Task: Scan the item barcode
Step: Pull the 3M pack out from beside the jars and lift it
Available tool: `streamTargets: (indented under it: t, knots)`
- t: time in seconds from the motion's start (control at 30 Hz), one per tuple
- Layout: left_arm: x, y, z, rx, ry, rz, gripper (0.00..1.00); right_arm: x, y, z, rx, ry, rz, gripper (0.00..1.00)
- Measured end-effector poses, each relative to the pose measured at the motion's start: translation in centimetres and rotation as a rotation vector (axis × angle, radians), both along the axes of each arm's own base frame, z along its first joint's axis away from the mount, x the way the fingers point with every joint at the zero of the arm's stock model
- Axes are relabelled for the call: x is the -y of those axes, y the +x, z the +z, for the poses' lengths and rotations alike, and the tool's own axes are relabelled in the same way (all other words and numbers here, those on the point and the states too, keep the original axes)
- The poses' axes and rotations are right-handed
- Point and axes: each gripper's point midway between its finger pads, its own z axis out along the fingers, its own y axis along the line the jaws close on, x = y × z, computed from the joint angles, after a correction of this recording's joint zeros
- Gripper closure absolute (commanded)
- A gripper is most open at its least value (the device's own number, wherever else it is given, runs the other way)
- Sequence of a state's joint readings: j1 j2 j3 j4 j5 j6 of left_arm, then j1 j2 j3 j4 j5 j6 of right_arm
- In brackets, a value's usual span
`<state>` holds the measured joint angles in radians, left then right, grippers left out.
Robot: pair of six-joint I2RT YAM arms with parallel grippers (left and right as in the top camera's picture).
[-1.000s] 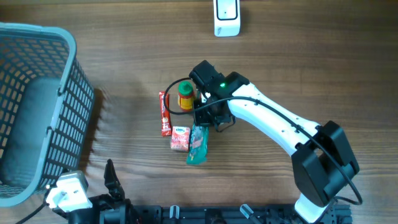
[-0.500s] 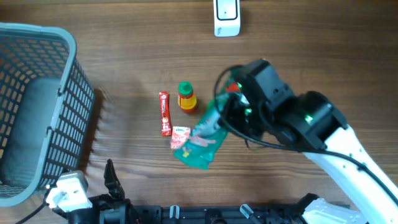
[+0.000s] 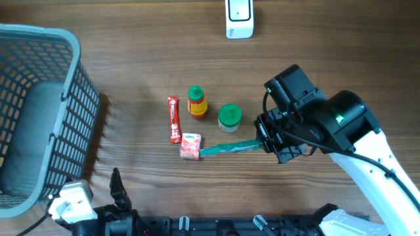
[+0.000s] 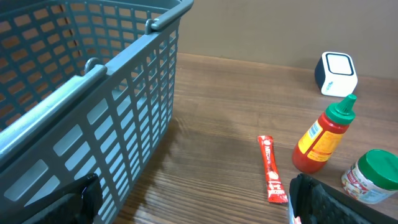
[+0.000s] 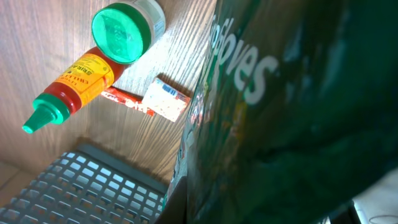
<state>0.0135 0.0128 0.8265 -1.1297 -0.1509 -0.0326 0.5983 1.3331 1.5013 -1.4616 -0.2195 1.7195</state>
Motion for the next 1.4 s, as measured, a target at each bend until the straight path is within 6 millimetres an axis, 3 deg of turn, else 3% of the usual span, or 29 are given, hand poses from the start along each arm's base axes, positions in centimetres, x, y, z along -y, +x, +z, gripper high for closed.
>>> streamTargets:
  t: [0.17, 0.27, 0.4, 0.9, 1.3, 1.4]
  knots:
    - [0.0, 0.0, 0.0, 0.0, 0.0, 0.0, 0.0, 1.0, 0.6, -0.3, 0.031, -0.059, -0.027, 0.96]
    - [0.0, 0.0, 0.0, 0.0, 0.0, 0.0, 0.0, 3.1, -1.8, -0.8, -0.16, -0.09, -0.242, 0.96]
    - [0.0, 0.0, 0.0, 0.0, 0.0, 0.0, 0.0, 3.9, -0.9, -0.6, -0.239, -0.025, -0.43, 0.96]
    - [0.0, 0.0, 0.0, 0.0, 0.0, 0.0, 0.0, 1.6, 1.7, -3.4, -0.477, 0.058, -0.512, 0.96]
    - [0.0, 0.0, 0.0, 0.0, 0.0, 0.0, 0.0, 0.6, 0.8, -2.6, -0.554, 0.12, -0.504, 0.96]
    - [0.0, 0.0, 0.0, 0.0, 0.0, 0.0, 0.0, 1.2, 1.2, -2.3, -0.587, 0.16, -0.549, 0.96]
